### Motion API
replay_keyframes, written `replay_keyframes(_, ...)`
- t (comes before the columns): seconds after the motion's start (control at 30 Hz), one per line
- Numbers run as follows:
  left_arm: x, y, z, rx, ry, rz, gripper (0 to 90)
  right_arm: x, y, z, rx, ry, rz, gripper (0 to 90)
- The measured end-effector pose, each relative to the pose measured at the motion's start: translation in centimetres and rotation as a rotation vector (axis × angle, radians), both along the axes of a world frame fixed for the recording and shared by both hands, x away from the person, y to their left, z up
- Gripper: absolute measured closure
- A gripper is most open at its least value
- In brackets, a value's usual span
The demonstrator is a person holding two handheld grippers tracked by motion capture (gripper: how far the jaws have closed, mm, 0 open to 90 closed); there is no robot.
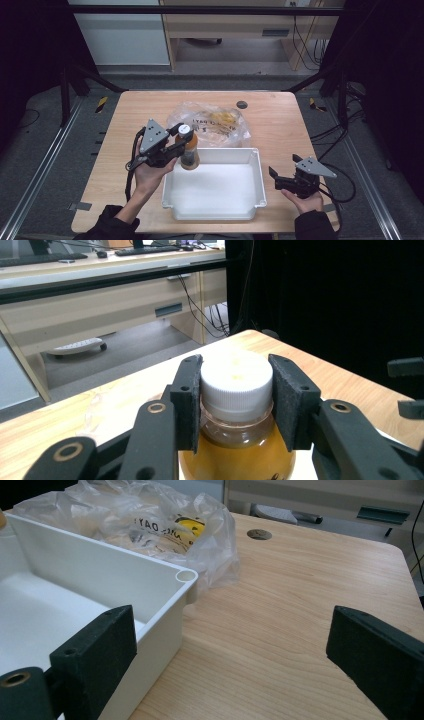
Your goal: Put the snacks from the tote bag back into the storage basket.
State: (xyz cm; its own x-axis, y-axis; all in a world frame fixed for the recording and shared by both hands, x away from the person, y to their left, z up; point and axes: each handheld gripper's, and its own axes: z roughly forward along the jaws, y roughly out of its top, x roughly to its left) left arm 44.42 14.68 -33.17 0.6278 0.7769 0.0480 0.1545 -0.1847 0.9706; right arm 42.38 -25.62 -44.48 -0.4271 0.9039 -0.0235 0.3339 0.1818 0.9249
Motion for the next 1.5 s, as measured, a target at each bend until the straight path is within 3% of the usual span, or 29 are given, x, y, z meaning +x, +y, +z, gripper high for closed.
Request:
replay_keyframes(0.73, -1.5, -0.3, -3.0, 0.043, 0.065, -0.003, 59.1, -0.1, 0.0, 0.0, -0.015, 0.001, 0.004, 6.2)
replay_keyframes(1.5, -1.7, -1.4, -5.8, 0.092, 0.122, -0.019, 59.0, -0.3, 0.1, -0.1, -0.023, 0.001, 0.008, 6.2)
